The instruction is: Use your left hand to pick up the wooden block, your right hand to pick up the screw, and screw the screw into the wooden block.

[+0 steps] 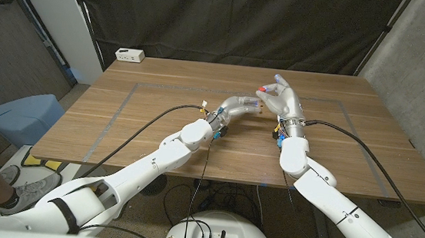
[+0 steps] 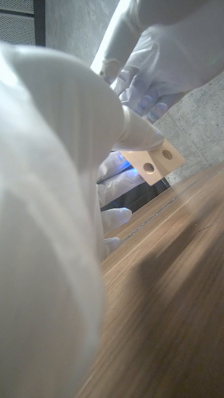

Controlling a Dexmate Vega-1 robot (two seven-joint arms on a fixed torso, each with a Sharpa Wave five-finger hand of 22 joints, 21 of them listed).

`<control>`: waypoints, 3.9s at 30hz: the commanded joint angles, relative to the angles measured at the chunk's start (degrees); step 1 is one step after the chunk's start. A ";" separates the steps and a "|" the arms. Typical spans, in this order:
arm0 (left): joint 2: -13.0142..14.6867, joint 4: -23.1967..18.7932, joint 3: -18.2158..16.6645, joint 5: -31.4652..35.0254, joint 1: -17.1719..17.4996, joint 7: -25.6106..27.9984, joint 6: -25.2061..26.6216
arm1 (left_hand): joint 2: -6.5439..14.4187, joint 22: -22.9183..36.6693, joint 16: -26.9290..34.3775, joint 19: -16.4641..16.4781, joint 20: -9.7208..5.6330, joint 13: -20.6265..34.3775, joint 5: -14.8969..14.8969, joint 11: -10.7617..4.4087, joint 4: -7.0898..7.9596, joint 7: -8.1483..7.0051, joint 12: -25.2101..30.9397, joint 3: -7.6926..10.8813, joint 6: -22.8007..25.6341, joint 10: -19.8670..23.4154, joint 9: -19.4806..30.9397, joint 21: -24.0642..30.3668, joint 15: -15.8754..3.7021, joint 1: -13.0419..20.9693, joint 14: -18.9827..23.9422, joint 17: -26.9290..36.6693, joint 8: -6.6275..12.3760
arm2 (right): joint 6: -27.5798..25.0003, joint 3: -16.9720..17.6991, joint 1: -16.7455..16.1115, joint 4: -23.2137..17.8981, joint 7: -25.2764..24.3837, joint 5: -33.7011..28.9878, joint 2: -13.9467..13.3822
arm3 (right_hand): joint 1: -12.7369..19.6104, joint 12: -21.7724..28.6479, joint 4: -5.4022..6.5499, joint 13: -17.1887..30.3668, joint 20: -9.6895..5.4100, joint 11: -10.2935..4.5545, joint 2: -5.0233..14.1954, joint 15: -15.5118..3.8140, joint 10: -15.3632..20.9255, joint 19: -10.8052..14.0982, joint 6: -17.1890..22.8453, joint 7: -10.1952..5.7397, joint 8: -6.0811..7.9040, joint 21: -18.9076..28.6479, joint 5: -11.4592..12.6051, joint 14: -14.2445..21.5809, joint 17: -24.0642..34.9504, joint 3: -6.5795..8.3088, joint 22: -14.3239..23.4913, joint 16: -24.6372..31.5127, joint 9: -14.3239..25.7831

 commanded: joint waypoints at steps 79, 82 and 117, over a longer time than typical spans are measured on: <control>-0.87 0.71 0.95 0.44 -0.83 -0.37 0.82 | 0.73 0.29 -0.18 0.44 0.00 0.50 0.43 0.01 0.06 0.02 -0.45 -0.22 1.49 0.86 0.16 0.13 -3.33 0.52 0.59 0.13 0.23 | 1.80 1.66 -1.77 1.56 -0.46 2.47 -0.32 | -0.15 0.34 0.10 0.28 -3.52 0.11 1.20 -4.53 -0.30 0.11 0.54 0.13 0.10 0.05 0.17 -0.29 0.16 -1.40 0.13 -0.11 -0.44; -0.88 0.72 0.94 0.40 -0.82 -0.35 0.84 | 0.73 0.29 -0.18 0.43 -0.05 0.52 0.43 0.01 0.05 0.02 -0.46 -0.23 1.47 0.87 0.16 0.13 -3.30 0.53 0.59 0.13 0.22 | 1.85 1.69 -1.80 1.58 -0.38 2.58 -0.37 | -0.17 0.35 0.13 0.28 -3.49 0.10 1.27 -4.53 -0.28 0.11 0.48 0.15 0.09 0.06 0.17 -0.32 0.17 -1.43 0.13 -0.12 -0.45; -2.36 4.21 1.29 0.17 -2.32 -1.27 -0.72 | 0.85 0.29 -0.19 0.40 -0.14 0.62 0.43 0.02 0.13 0.04 -0.59 -0.34 1.50 0.87 0.16 0.11 -3.29 0.46 0.59 0.15 0.18 | 1.55 2.03 -1.17 2.36 0.21 3.66 -0.59 | -0.14 0.40 0.05 0.28 -3.28 0.39 1.55 -4.44 -0.19 0.11 0.57 -0.02 0.35 0.10 0.18 -0.33 0.14 -1.89 0.14 -0.11 -0.43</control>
